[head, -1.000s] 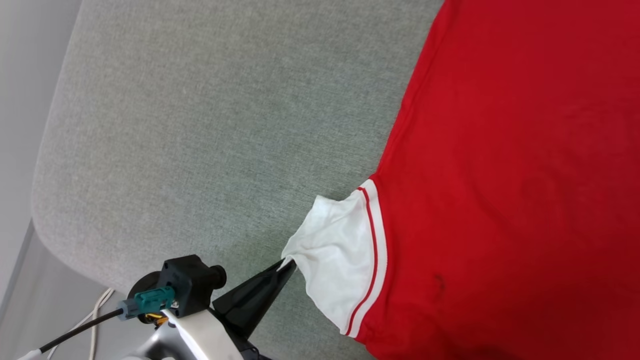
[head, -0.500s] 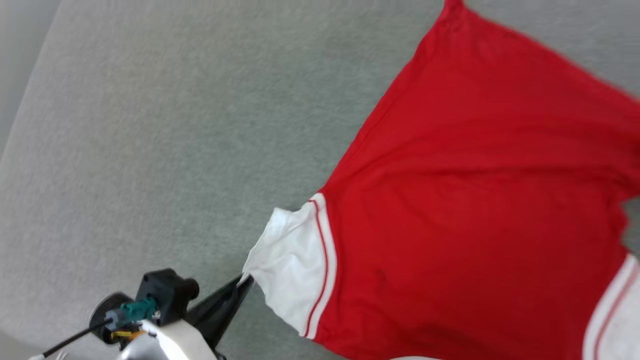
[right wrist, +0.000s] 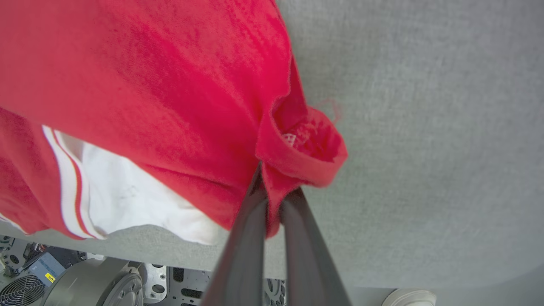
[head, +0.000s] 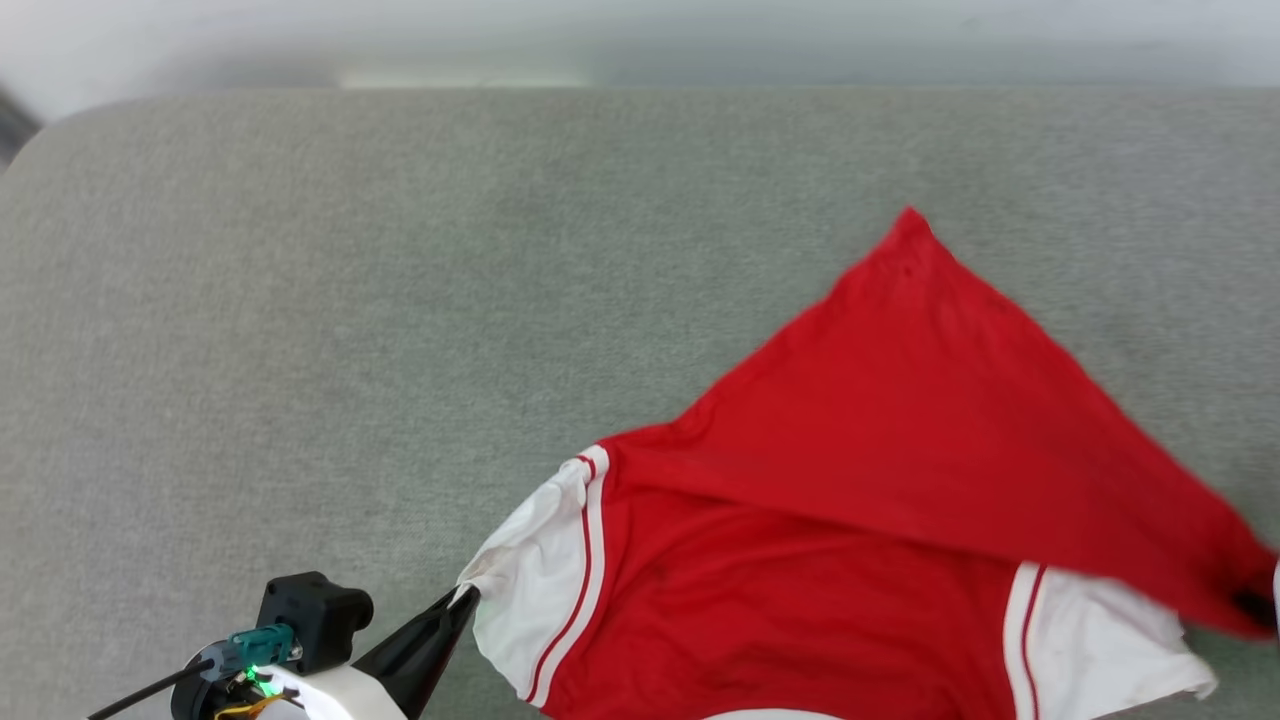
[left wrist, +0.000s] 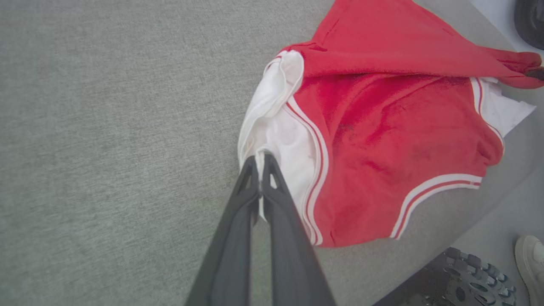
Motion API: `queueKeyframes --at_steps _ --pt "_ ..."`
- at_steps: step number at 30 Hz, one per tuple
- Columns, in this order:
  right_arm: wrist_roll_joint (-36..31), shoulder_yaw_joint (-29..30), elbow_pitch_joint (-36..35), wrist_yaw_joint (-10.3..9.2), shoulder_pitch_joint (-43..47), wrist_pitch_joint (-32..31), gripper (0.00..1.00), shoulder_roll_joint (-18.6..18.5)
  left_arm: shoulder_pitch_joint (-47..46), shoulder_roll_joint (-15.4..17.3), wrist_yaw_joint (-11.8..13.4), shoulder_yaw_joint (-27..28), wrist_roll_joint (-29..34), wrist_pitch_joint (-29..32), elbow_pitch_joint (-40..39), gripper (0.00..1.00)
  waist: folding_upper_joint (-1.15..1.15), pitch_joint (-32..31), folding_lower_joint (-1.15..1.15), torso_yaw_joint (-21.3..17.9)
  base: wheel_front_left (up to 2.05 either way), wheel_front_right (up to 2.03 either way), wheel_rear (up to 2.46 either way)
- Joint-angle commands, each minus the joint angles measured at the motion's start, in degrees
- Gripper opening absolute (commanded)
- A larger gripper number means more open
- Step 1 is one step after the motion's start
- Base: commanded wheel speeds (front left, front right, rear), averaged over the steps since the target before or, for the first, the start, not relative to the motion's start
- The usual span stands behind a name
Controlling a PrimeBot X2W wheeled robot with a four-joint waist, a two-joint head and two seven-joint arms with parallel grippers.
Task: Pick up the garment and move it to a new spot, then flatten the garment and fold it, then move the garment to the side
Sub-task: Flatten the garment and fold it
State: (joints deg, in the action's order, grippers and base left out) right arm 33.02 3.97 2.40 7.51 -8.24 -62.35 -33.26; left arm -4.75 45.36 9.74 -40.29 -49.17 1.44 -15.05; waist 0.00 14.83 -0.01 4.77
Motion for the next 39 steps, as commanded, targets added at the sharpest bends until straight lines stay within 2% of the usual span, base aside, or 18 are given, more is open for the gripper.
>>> queueKeyframes --at_steps 1,8,14,15,16,22,29,35,39 --pt "-0.19 1.17 -1.44 -0.04 3.97 0.79 0.00 1.25 0.53 -0.30 -0.30 0.15 -0.20 -0.47 0.58 0.00 0.00 -1.68 0.01 -1.53 0.00 0.00 0.00" --pt "-1.09 3.32 -3.91 -0.04 12.37 2.56 0.00 4.93 -0.16 -1.21 -0.60 0.08 -0.38 -1.04 1.75 0.00 0.00 -2.72 0.01 -2.42 0.00 0.00 0.00" --pt "-0.36 3.12 -4.49 -0.04 12.29 2.52 0.00 4.87 -0.25 -1.02 -0.31 -0.11 -0.24 -0.75 1.10 0.00 0.00 -2.89 0.01 -2.41 0.00 0.00 0.00" --pt "-0.26 3.10 -5.03 -0.04 11.67 2.76 0.04 4.40 -0.35 -0.99 -0.23 -0.18 -0.12 -0.63 0.88 0.00 0.00 -2.81 0.01 -2.29 0.00 0.00 0.00" --pt "-0.40 3.21 -5.55 -0.03 11.07 3.10 1.00 3.76 -0.50 -1.01 -0.21 -0.25 0.00 -0.48 0.64 0.00 0.00 -2.66 0.01 -2.10 0.00 0.00 0.00" --pt "1.30 3.98 -10.40 -0.03 5.85 2.89 1.00 1.21 -1.78 -1.09 0.22 -0.48 1.25 -0.41 -1.21 0.00 0.00 -0.68 0.01 0.05 0.00 0.00 0.00" --pt "0.42 1.55 -14.22 -0.03 -5.64 -1.72 1.00 0.05 -4.08 -1.89 0.39 -1.28 3.34 0.37 -4.73 0.00 0.00 2.89 0.01 4.40 0.00 0.00 0.00" --pt "-3.26 -2.15 -9.63 -0.03 -17.06 -5.86 1.00 1.44 -6.48 -3.09 -0.22 -1.89 4.77 0.63 -6.58 0.00 0.00 6.79 0.01 8.90 0.00 0.00 0.00" --pt "-5.12 -3.73 -5.76 -0.03 -21.10 -7.07 1.00 1.60 -7.56 -3.98 -0.74 -2.52 5.32 0.58 -6.84 0.00 0.00 8.56 0.01 11.12 0.00 0.00 0.00"
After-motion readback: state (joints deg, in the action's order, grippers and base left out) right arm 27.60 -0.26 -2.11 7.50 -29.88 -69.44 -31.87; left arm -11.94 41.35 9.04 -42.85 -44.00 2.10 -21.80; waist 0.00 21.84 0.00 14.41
